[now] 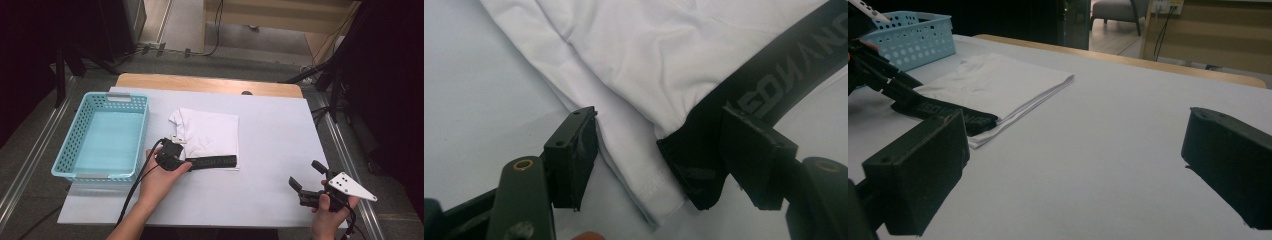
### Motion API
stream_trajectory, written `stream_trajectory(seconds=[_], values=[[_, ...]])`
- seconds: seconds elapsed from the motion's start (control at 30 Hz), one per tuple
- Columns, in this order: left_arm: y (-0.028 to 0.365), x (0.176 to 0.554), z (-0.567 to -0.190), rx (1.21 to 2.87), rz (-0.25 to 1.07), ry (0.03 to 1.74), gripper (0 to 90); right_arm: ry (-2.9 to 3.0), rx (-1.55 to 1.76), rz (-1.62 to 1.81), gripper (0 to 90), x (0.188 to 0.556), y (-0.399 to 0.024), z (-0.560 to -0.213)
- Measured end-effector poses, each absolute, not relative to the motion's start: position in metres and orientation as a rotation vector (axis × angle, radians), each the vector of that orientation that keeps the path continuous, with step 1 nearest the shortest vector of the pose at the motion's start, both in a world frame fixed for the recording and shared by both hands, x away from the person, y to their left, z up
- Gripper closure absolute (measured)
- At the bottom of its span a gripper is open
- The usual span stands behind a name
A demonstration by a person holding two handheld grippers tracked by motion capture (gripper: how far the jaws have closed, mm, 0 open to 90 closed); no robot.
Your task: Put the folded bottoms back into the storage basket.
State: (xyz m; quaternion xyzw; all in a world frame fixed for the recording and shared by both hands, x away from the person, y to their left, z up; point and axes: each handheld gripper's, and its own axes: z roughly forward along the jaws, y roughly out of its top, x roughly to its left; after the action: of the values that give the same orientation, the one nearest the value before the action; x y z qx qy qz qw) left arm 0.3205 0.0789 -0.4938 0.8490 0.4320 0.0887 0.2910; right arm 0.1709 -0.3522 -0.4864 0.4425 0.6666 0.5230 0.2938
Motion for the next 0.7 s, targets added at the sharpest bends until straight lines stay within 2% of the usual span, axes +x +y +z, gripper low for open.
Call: stream_trajectory(seconds=[0.2,0.27,0.33,0.4,0.6,0.7], values=[[0.0788,0.3222,-0.4928,2.271,0.225,1.161,40.5,1.775,1.180,1.395,0.0,0.1705,-0.3522,-0.4861],[0.0797,0.3224,-0.4927,2.257,0.201,1.160,48.5,1.777,1.178,1.392,0.0,0.1708,-0.3518,-0.4861],[0.0794,0.3226,-0.4926,2.254,0.196,1.160,50.5,1.778,1.176,1.394,0.0,0.1710,-0.3515,-0.4862],[0.0797,0.3234,-0.4929,2.243,0.177,1.159,57.0,1.781,1.174,1.394,0.0,0.1715,-0.3505,-0.4863],[0.0803,0.3259,-0.4933,2.229,0.141,1.167,63.4,1.791,1.171,1.391,0.0,0.1724,-0.3479,-0.4869],[0.0791,0.3263,-0.4944,2.213,0.113,1.166,70.6,1.800,1.170,1.390,0.0,0.1738,-0.3459,-0.4873]])
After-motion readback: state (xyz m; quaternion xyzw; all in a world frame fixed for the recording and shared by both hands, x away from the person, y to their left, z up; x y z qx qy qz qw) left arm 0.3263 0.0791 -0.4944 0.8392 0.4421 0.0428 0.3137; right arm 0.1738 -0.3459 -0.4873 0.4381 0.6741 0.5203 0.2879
